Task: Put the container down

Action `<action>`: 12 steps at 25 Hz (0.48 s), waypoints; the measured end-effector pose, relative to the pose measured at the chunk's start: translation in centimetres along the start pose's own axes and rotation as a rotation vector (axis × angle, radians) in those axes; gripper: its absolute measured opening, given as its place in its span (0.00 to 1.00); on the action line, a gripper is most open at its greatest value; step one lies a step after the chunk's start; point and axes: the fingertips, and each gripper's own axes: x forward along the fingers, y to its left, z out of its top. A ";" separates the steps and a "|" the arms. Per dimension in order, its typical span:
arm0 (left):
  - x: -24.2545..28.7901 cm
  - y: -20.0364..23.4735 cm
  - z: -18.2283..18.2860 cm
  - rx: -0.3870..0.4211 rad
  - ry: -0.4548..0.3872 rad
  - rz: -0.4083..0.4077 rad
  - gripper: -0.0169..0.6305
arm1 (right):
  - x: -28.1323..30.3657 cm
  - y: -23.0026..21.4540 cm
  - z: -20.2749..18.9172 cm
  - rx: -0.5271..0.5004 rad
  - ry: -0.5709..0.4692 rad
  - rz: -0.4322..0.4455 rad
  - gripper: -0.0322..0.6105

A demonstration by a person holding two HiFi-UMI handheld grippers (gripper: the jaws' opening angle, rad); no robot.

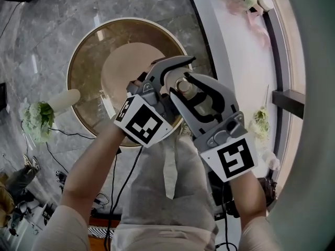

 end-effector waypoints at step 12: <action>2.4 -0.3 -9.3 -0.034 0.015 -0.009 0.58 | 3.2 -1.2 -9.0 0.039 0.041 0.009 0.26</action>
